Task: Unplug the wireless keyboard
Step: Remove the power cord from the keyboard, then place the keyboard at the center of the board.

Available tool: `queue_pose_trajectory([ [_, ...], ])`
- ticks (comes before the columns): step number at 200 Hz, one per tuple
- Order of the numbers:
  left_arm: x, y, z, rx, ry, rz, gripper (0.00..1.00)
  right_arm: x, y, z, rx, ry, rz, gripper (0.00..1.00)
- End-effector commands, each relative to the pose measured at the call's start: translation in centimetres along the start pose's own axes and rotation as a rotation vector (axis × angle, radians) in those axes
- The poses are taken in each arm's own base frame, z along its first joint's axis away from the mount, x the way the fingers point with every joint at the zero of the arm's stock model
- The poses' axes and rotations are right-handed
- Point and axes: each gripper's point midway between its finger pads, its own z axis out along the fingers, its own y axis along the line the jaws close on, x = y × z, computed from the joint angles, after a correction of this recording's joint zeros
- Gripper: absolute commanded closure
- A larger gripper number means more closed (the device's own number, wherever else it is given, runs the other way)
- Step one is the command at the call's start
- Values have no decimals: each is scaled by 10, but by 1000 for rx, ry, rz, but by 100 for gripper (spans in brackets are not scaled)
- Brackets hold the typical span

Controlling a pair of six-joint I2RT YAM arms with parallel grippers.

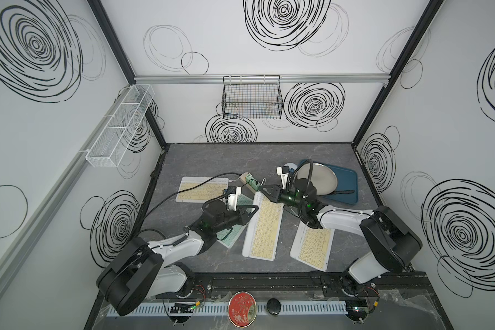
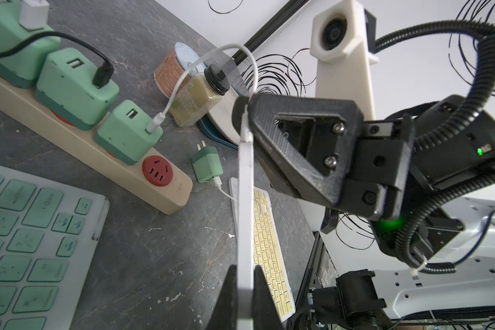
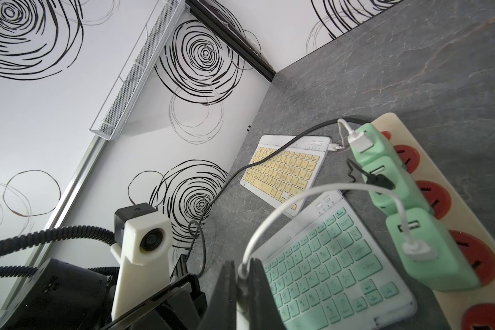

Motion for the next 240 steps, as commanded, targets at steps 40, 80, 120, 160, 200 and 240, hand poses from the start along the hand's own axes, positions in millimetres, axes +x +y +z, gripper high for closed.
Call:
queue_pose_trajectory([
  [40, 10, -12, 2, 67, 48, 18, 100, -52, -24, -12, 70, -155, -43, 100],
  [80, 10, -16, 0, 98, 36, 8, 100, -58, -25, -11, 56, -180, -30, 100],
  [120, 12, -13, 0, 91, 39, -6, 100, -57, -20, -7, 29, -165, -26, 100],
  [160, 16, 7, 7, 15, 49, -32, 100, -49, -20, -10, 59, -146, -34, 100],
  [200, 11, 21, 15, -29, 4, -71, 100, -40, -20, -15, 118, -136, -42, 99],
  [240, 4, 32, 32, -25, -44, -175, 100, -31, -17, -13, 120, -110, -40, 96],
])
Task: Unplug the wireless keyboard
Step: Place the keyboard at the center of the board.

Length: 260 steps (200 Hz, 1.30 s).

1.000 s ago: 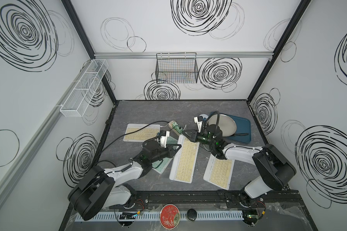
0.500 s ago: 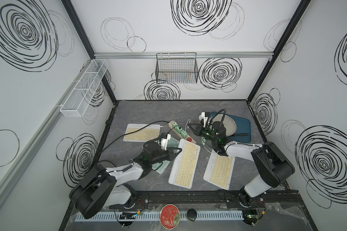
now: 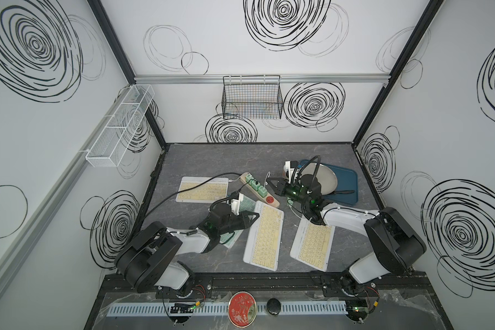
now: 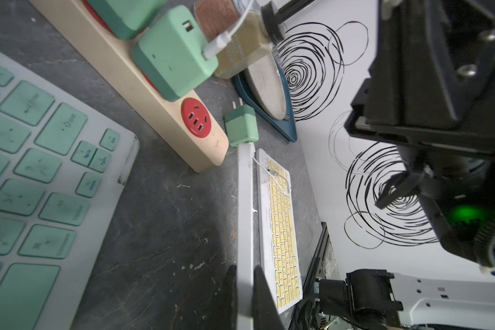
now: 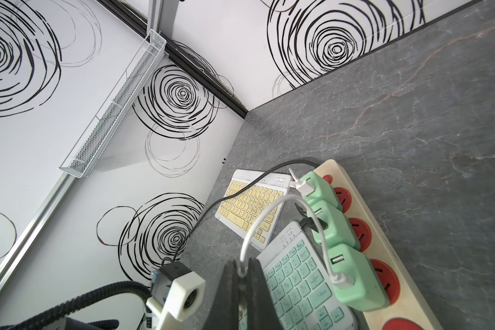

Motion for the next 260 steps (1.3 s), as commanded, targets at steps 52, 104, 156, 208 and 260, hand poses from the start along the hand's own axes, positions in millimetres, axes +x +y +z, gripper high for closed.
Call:
queue_pose_trajectory([
  [52, -18, -5, 35, 112, -82, -102, 100, 8, -4, -8, 37, 8, -11, 96],
  [104, -1, 16, 38, -33, -97, -88, 100, 10, -7, -6, 41, 14, 2, 96],
  [156, 15, 35, 36, -100, -83, -97, 100, 11, -10, -7, 56, 13, 8, 96],
  [208, 24, 48, 38, -112, -56, -124, 100, 18, -25, -7, 143, 37, -6, 93],
  [260, 25, 61, 38, -88, -65, -182, 88, 23, -31, -6, 164, 45, -16, 93],
])
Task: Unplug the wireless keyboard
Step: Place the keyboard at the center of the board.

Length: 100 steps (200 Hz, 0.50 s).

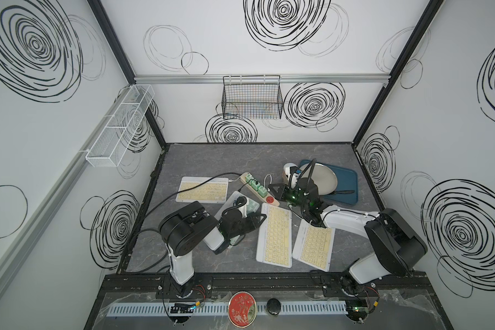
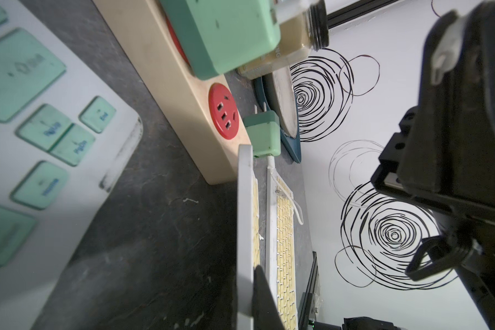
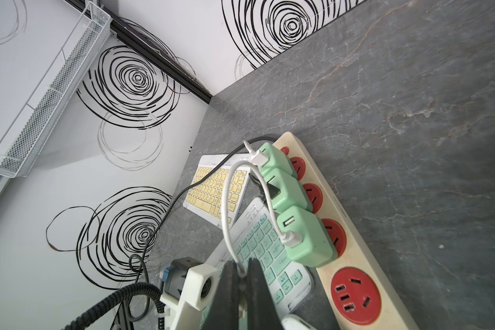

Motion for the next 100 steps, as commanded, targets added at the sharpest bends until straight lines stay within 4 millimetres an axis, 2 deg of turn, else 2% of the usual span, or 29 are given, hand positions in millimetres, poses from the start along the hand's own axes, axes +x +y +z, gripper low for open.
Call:
queue_pose_trajectory([
  [1, 3, 40, -9, -112, -14, -25, 88, -3, 1, -1, 13, -12, -21, 93],
  [54, -3, 39, -13, -158, -14, 21, 67, -2, 0, 3, 16, -4, -22, 91],
  [78, -8, 37, -15, -205, -19, 69, 61, 0, -4, 3, 43, 3, -34, 86],
  [85, -10, 35, -16, -216, -23, 82, 56, 1, -6, 2, 61, 5, -41, 84],
  [100, -14, 29, -18, -233, -24, 116, 54, 6, -10, 3, 117, 24, -80, 79],
])
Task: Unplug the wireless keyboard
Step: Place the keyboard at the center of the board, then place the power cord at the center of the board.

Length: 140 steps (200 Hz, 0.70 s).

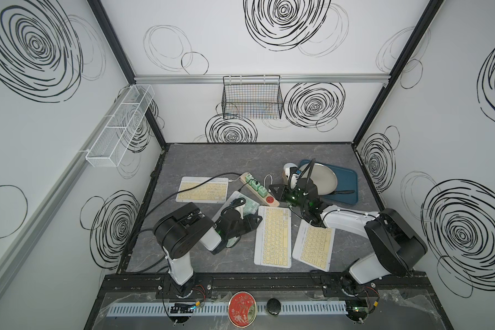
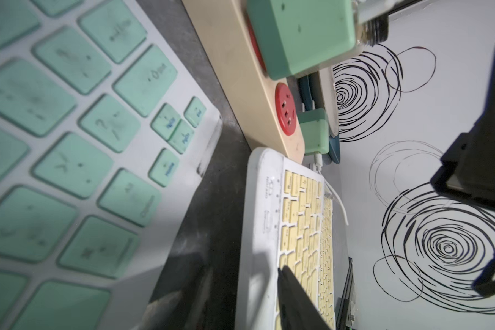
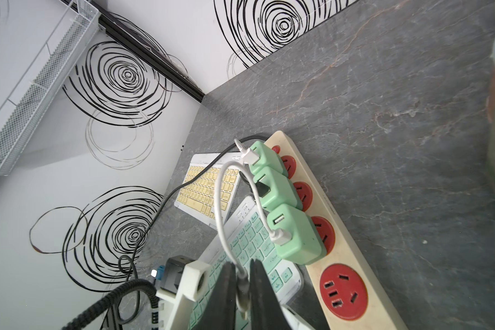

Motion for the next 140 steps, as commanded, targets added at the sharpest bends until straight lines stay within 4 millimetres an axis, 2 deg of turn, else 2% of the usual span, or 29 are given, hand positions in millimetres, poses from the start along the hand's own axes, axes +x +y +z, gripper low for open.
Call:
queue_pose_trajectory([
  [1, -9, 1, -2, -67, -21, 73, 54, 1, -1, 3, 75, 12, -62, 79],
  [17, -15, -7, -7, -83, -32, 113, 50, 14, -2, 9, 145, 68, -113, 75],
  [35, -24, -20, -16, -91, -55, 156, 49, 31, 0, 14, 154, 122, -137, 72],
  [72, -44, -37, -43, -111, -131, 217, 49, 55, -13, 30, 200, 235, -113, 71],
  [114, -60, -26, -83, -161, -234, 227, 49, 75, -28, 56, 244, 347, -103, 70],
  [140, -69, -18, -101, -170, -280, 225, 46, 78, -37, 64, 283, 370, -107, 68],
])
